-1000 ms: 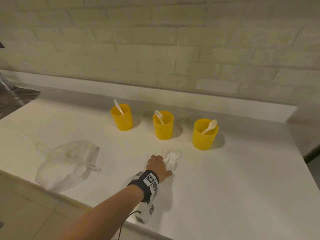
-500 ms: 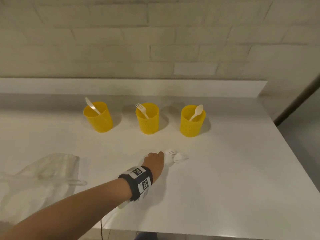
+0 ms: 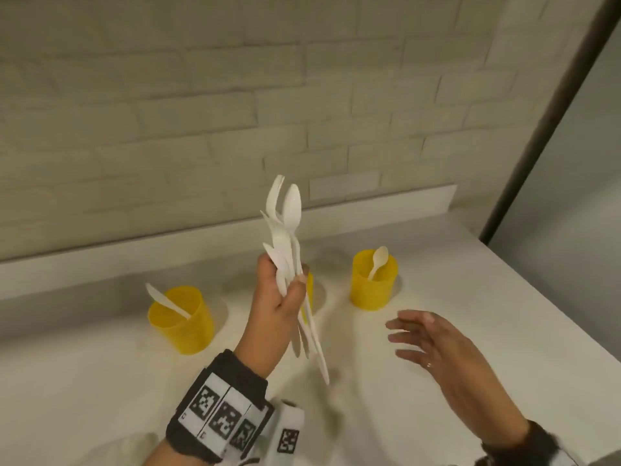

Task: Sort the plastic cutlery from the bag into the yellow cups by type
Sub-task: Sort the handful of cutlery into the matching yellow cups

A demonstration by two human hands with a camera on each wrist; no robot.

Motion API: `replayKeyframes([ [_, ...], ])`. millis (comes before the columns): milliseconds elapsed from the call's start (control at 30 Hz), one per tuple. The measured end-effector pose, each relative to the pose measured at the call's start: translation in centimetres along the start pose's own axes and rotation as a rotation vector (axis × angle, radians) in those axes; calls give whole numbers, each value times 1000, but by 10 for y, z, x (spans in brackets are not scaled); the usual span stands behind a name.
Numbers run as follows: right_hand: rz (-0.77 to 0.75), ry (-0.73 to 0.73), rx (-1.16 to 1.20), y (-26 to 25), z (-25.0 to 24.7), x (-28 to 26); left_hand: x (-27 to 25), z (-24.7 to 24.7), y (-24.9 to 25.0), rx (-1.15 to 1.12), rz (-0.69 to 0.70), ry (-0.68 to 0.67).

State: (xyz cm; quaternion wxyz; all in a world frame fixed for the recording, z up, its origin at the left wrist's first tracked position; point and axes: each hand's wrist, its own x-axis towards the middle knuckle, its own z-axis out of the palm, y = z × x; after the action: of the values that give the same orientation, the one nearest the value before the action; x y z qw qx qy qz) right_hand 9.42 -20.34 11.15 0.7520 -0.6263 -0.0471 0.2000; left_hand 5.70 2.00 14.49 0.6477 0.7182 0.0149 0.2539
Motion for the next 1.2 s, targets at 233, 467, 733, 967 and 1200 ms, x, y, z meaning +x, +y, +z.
replayKeyframes([
  [233, 620, -207, 789, 38, 119, 40, -3, -11, 11, -43, 117, 131],
  [467, 499, -102, 809, 49, 148, 58, -12, -21, -20, -122, -111, 239],
  [733, 532, -222, 622, 51, 145, 58, -22, -6, -37, -9, -335, 107],
  [967, 571, -260, 636, 56, 133, 72, -21, 1, -41, -196, -354, 49],
  [1200, 131, -288, 63, 36, 106, 70, -25, -9, -43, -367, -455, 51],
])
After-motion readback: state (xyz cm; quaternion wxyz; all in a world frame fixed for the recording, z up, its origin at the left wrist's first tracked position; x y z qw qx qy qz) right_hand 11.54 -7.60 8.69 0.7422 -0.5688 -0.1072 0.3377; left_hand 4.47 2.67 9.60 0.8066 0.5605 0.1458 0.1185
